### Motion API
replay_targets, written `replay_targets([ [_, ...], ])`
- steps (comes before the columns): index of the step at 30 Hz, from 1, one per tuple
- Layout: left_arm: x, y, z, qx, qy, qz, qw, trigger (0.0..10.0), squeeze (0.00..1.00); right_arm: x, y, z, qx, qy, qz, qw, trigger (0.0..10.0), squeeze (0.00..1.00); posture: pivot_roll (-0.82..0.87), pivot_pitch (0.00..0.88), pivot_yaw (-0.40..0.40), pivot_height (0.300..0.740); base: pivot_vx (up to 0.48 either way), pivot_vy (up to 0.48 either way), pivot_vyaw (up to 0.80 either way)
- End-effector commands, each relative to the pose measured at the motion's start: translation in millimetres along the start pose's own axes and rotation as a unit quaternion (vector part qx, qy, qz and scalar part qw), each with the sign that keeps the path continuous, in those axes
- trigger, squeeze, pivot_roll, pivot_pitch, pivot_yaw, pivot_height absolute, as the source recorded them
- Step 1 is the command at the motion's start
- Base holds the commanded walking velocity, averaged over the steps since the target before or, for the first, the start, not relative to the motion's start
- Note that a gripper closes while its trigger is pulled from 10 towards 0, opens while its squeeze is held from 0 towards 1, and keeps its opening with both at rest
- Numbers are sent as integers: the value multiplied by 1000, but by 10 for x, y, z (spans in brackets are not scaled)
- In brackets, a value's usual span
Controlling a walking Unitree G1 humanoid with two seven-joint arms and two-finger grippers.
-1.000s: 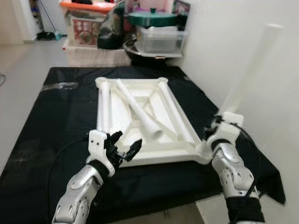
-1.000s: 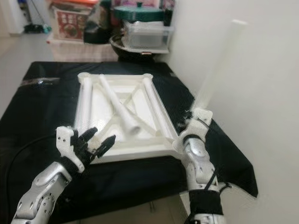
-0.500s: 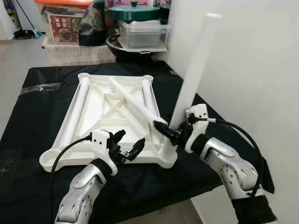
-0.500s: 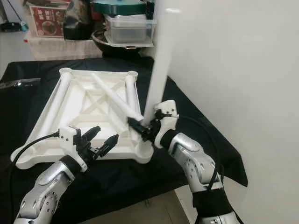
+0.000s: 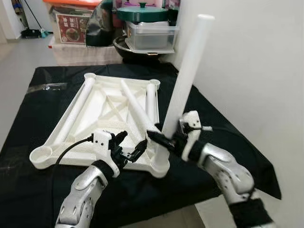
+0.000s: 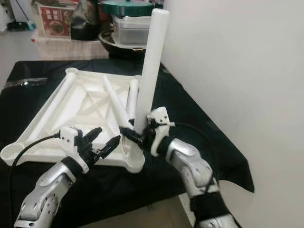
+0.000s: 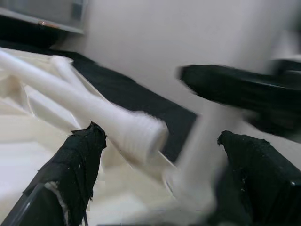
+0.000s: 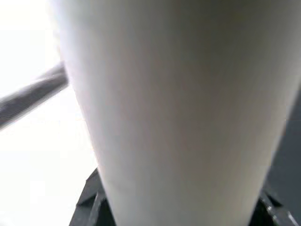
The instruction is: Building children table
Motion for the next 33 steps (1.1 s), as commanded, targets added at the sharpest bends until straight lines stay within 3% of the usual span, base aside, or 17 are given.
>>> replay_targets([
  [1,36,-36,34,4,8,6,1000,10000,0,234,-391,-777,-29,-278,62,958,0,0,64,0,-124,740,0,0,0],
  [5,30,-32,37,5,8,6,1000,10000,0,286,-371,-824,-21,-304,50,951,0,0,66,0,-125,740,0,0,0],
  [8,32,-32,27,4,6,6,1000,10000,0,313,-369,-738,-18,-298,43,953,0,0,55,0,-120,740,0,0,0],
  [9,31,-27,35,4,7,6,1000,10000,0,279,-368,-616,-29,-268,41,962,8784,0,56,0,-121,740,0,0,0],
  [10,27,-26,26,4,5,6,1000,10000,0,200,-347,-394,-43,-199,33,978,10000,0,54,0,-117,740,0,0,0],
  [11,23,-25,20,3,4,6,1000,10000,0,154,-325,-241,-52,-151,26,987,10000,0,54,0,-117,740,0,0,0],
  [13,23,-25,20,3,4,6,1000,10000,0,154,-325,-241,-52,-151,26,987,10000,0,54,0,-117,740,0,0,0],
  [14,21,-27,13,2,3,6,1000,10000,0,108,-303,-124,-58,-119,18,991,10000,0,51,0,-116,740,0,0,0],
  [17,21,-27,26,3,5,5,1000,10000,0,76,-255,-24,-63,-82,4,995,10000,0,58,0,-123,740,0,0,0],
  [18,16,-25,28,5,5,5,1000,10000,0,62,-188,52,-72,-45,-12,996,10000,1000,56,0,-121,740,0,0,0],
  [23,23,-28,31,5,7,4,1000,10000,0,48,-54,154,-69,23,-26,997,10000,1000,52,0,-123,740,0,0,0],
  [24,18,-27,18,4,5,4,1000,10000,0,80,25,220,-57,98,-21,993,10000,0,51,0,-124,740,0,0,0],
  [25,18,-27,18,4,5,4,1000,10000,0,80,25,220,-57,98,-21,993,10000,0,51,0,-124,740,0,0,0],
  [28,14,-26,22,5,7,3,1000,10000,0,274,88,378,-21,266,4,964,10000,0,56,0,-130,740,0,0,0],
  [30,14,-26,22,5,7,3,1000,10000,0,274,88,378,-21,266,4,964,10000,0,56,0,-130,740,0,0,0],
  [32,14,-26,22,5,7,3,1000,10000,0,380,24,445,-1,329,25,944,10000,0,57,0,-128,740,0,0,0],
  [33,14,-26,22,5,7,3,1000,10000,0,380,24,445,-1,329,25,944,10000,0,57,0,-128,740,0,0,0],
])
Point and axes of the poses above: a point about 5 cm out from each wrist's last joint towards the gripper, its own x axis pointing back from the gripper into the wrist, its own y axis along the axis of the wrist's last joint, z = x × y, the point moved 1 cm from there along -x, pointing out of the wrist towards the gripper, and after that the axes turned 7 degrees about -x, right-handed, at the moved point
